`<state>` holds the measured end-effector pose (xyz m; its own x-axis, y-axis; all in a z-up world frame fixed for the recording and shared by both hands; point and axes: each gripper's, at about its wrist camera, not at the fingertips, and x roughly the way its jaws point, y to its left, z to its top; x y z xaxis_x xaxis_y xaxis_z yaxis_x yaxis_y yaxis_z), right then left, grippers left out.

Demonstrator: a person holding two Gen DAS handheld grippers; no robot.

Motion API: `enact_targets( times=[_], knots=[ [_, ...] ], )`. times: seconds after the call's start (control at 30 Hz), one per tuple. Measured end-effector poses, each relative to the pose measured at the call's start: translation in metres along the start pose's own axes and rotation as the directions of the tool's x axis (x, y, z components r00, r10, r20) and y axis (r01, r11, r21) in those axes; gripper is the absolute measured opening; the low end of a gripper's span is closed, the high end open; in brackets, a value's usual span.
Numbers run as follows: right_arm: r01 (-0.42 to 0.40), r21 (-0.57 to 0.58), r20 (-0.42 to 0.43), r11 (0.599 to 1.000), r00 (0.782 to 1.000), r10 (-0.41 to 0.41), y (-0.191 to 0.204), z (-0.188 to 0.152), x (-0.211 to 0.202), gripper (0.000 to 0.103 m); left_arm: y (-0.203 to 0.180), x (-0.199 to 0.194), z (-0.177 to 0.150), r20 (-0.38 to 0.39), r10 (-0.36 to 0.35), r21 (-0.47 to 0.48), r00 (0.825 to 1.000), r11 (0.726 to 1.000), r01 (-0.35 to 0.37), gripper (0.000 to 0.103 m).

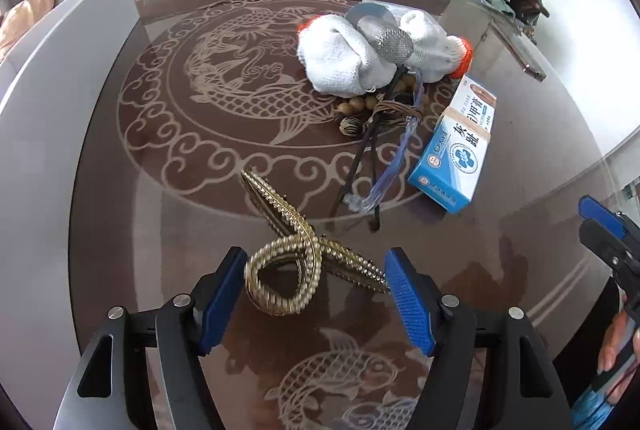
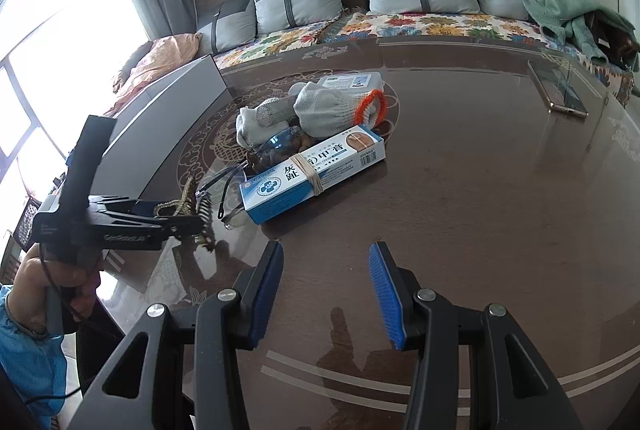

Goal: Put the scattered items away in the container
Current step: 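Lower the left tool onto the gold beaded strap and close on it, then grasp a white knit glove by its orange cuff with the right tool while the left holds the strap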

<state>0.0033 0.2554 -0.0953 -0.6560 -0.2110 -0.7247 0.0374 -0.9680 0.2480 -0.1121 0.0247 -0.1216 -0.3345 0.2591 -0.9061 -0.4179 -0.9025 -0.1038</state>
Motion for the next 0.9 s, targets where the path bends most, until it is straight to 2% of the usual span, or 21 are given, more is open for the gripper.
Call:
enact_targets(
  times=[0.27,0.3,0.33,0.4,0.57,0.63,0.7,0.73,0.8,0.9],
  knots=[
    [-0.045,-0.049,-0.037,0.998,0.998,0.043,0.016,0.008,0.014,0.046,0.02,-0.024,-0.021,0.085,-0.028,-0.068,0.996,0.997,0.034,0.07],
    [-0.049,-0.061,-0.039,0.997,0.998,0.047,0.019,0.01,0.015,0.046,0.023,-0.026,-0.025,0.098,-0.025,-0.079,0.995,0.996,0.033,0.036],
    [-0.051,-0.085,-0.036,0.995,0.998,0.048,0.022,0.013,0.016,0.046,0.025,-0.027,-0.027,0.098,-0.044,-0.085,0.994,0.995,0.052,0.033],
    [-0.054,-0.131,-0.041,0.99,0.998,0.05,0.028,0.021,0.022,0.046,0.029,-0.023,-0.029,0.1,-0.066,-0.102,0.993,0.992,0.076,0.033],
    [-0.087,-0.098,-0.1,0.991,0.992,0.077,0.021,0.032,0.046,0.046,0.03,-0.019,-0.03,0.122,-0.081,-0.109,0.989,0.99,0.094,0.033],
    [-0.082,-0.155,-0.112,0.984,0.992,0.065,0.02,0.039,0.053,0.046,0.03,-0.018,-0.029,0.125,-0.088,-0.107,0.988,0.989,0.101,0.033],
    [-0.033,-0.198,-0.124,0.98,0.992,0.009,0.013,0.049,0.06,0.047,0.032,-0.017,-0.029,0.126,-0.092,-0.106,0.988,0.989,0.106,0.033],
    [-0.037,-0.195,-0.117,0.98,0.993,0.014,0.004,0.057,0.062,0.047,0.034,-0.019,-0.03,0.126,-0.093,-0.107,0.988,0.989,0.106,0.033],
    [-0.042,-0.19,-0.102,0.981,0.994,0.023,-0.013,0.074,0.065,0.057,0.036,-0.02,-0.03,0.127,-0.089,-0.109,0.988,0.989,0.103,0.033],
    [-0.031,-0.224,-0.075,0.974,0.997,0.015,-0.026,0.101,0.068,0.058,0.035,-0.024,-0.032,0.129,-0.085,-0.11,0.988,0.989,0.1,0.033]
  ],
)
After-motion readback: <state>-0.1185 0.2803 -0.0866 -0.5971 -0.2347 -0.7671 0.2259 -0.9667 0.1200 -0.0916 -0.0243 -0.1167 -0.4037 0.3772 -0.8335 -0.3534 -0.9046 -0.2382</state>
